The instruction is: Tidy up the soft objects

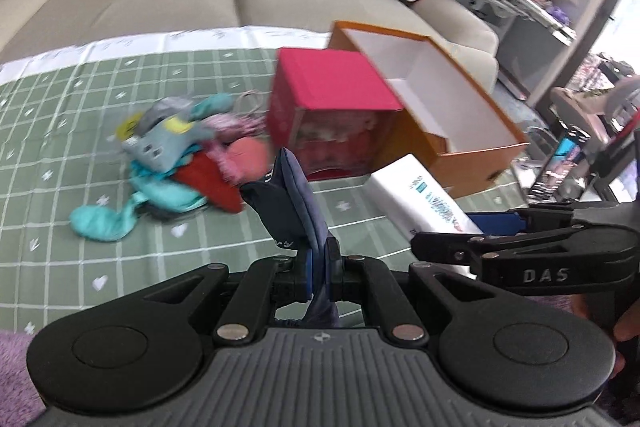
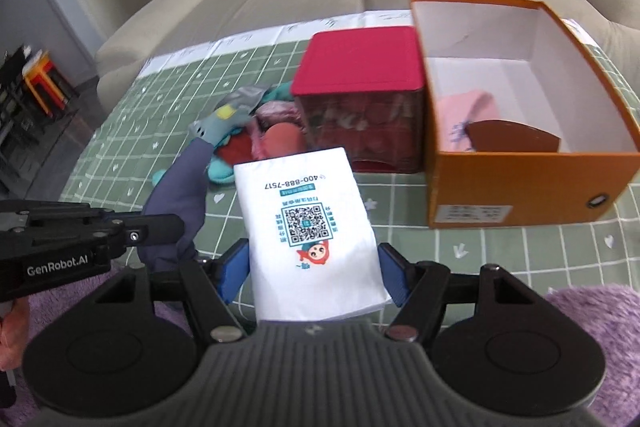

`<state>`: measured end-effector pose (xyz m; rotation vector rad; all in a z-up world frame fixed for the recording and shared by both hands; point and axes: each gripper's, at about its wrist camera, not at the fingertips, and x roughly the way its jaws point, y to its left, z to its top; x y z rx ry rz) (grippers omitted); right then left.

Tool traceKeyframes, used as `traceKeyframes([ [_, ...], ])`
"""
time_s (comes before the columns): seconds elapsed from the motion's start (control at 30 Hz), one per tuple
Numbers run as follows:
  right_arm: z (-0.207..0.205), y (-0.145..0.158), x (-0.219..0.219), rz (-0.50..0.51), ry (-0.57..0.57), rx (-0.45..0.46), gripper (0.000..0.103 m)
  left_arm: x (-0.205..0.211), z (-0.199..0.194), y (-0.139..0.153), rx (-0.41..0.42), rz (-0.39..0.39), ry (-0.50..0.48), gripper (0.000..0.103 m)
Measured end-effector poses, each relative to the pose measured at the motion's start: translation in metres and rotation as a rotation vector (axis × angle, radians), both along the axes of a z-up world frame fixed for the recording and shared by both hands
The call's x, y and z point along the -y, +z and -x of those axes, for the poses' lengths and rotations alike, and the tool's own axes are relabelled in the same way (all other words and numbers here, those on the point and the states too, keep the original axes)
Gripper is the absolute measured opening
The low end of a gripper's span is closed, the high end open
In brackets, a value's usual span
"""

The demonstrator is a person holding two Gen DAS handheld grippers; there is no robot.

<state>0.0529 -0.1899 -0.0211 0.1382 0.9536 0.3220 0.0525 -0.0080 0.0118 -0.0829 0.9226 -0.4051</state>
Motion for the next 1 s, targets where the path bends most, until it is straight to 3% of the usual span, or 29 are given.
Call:
traceKeyframes([
  [0.27,0.013,0.013,0.037,-0.042,-0.076,0.023,0.067,0.051,-0.007,0.024,0.039,0.029,-0.107,0.005],
  [0.57,0.012,0.042,0.089,-0.066,-0.199,0.123,0.067,0.105,-0.029,0.059,0.118,0.077,-0.214,0.005],
  [0.8,-0.019,0.054,0.117,-0.09,-0.252,0.183,0.068,0.138,-0.07,0.082,0.163,0.098,-0.251,0.006],
  [1.0,-0.063,0.052,0.133,-0.09,-0.264,0.189,0.068,0.161,-0.117,0.077,0.148,0.096,-0.257,0.006],
])
